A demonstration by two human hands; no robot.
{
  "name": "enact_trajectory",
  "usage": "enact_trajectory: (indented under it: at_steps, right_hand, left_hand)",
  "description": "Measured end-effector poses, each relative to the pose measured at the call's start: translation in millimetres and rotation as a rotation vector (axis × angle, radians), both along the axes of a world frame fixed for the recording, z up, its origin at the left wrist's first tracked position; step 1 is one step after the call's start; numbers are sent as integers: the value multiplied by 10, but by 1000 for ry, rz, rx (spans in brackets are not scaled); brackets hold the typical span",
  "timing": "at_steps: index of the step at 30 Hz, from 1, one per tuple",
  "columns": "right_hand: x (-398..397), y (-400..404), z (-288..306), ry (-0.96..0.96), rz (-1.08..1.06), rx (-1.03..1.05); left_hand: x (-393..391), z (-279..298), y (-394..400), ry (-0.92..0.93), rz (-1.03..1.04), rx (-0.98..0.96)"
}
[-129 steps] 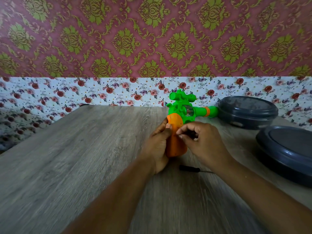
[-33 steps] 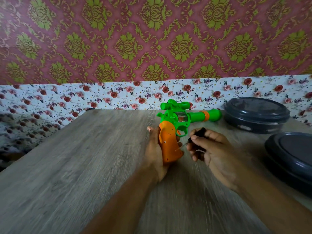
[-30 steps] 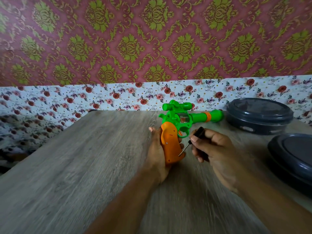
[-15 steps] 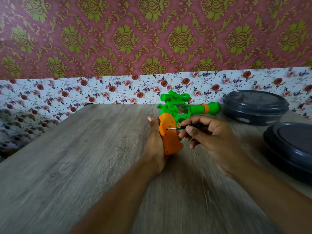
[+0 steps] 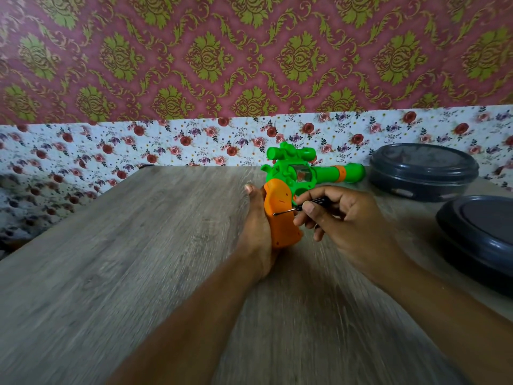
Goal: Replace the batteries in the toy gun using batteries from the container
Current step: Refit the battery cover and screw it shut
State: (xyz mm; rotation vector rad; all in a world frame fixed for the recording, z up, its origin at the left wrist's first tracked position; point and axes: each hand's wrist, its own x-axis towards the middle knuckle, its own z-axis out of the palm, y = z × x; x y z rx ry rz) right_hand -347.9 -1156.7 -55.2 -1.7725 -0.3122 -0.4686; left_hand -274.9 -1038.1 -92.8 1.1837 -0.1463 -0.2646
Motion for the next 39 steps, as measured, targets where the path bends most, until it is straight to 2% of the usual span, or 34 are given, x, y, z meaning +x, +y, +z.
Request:
enact_trajectory:
  at_steps: [8, 11, 18, 24, 26, 28, 33, 36, 39]
  right_hand:
    - [8, -12, -4, -12, -1, -28]
    - [10, -11, -8, -48, -32, -100]
    - [-59, -32, 25, -255, -267, -476]
    - [-89, -50, 33, -350, -504, -892]
    - [-100, -56, 48, -356, -534, -950]
    - [-94, -44, 57, -322, -483, -964]
    - [-103, 41, 99, -183, -135, -786]
    - [-122, 66, 114, -154, -90, -746]
    - [-101, 64, 113, -164, -133, -739]
  left_hand:
    - [-29, 15, -8, -2, 12, 11]
    - [-64, 52, -12, 3, 17, 19]
    - [-151, 102, -22, -27, 13, 35]
    - [-121, 79, -37, -36, -7, 12]
    - [-102, 58, -36, -54, -8, 16]
    - [-99, 52, -33, -76, -10, 12]
    - [-119, 74, -26, -121, -28, 29]
    - [-103, 69, -19, -138, -41, 29]
    - [-91, 50, -23, -152, -45, 24]
